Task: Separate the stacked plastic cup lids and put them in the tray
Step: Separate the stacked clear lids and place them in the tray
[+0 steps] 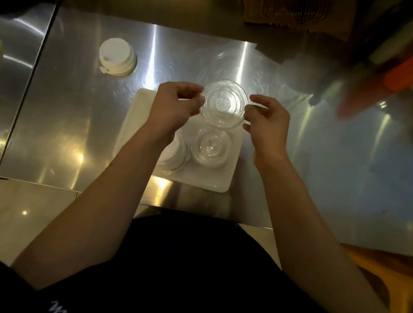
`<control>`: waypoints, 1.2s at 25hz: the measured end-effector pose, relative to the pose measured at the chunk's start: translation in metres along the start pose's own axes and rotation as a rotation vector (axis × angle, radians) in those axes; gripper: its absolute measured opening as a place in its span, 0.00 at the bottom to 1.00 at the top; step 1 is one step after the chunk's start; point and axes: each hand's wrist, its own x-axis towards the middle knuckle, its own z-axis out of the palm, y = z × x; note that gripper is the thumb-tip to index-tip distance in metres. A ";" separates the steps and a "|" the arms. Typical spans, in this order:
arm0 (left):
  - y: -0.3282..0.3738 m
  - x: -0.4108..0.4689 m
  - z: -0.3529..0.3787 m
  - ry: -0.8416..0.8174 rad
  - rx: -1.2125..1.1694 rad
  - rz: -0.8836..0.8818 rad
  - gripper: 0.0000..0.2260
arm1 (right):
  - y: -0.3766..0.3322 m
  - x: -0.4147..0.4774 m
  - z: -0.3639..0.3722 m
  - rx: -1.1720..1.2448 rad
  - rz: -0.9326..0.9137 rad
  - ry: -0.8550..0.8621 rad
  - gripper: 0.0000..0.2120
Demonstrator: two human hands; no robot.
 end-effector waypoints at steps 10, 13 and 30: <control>-0.013 0.003 -0.027 -0.124 0.190 0.084 0.10 | 0.017 -0.052 0.023 -0.083 -0.051 0.154 0.07; -0.021 0.008 -0.034 -0.170 0.252 0.108 0.09 | 0.022 -0.067 0.032 -0.125 -0.026 0.200 0.07; -0.032 0.031 -0.016 -0.388 0.614 0.251 0.14 | 0.041 -0.101 0.053 -0.205 0.217 0.218 0.24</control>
